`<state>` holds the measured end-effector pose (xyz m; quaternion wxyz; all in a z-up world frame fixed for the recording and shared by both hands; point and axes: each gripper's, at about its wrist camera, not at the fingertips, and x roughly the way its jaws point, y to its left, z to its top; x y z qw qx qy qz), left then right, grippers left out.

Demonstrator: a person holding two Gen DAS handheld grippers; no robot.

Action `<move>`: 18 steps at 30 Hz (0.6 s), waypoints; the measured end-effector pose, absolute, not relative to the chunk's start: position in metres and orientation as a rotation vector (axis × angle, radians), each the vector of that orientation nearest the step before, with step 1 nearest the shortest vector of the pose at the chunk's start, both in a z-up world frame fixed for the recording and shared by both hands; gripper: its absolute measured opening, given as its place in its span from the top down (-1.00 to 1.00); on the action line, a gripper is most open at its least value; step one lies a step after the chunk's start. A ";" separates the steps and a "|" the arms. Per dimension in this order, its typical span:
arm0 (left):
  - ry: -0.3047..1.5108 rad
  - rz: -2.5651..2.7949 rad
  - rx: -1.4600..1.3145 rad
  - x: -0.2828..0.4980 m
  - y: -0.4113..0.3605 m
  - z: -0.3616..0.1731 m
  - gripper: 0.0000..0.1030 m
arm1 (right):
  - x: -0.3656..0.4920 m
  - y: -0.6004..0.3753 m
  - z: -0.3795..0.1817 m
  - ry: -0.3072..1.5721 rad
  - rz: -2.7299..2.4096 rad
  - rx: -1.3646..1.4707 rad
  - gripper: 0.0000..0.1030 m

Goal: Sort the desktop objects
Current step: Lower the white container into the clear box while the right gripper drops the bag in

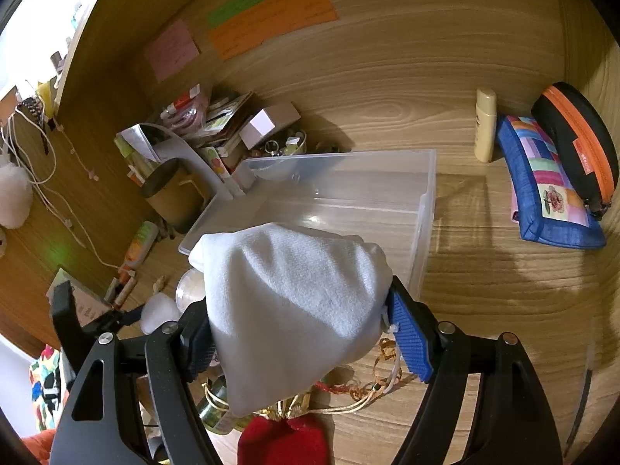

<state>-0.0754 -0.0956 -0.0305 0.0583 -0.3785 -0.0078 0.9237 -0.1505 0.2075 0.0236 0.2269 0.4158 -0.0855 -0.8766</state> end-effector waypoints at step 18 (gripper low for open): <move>-0.072 2.705 -1.026 -0.151 -0.059 0.026 -0.24 | -0.192 0.203 0.008 -0.162 -2.465 1.207 -0.45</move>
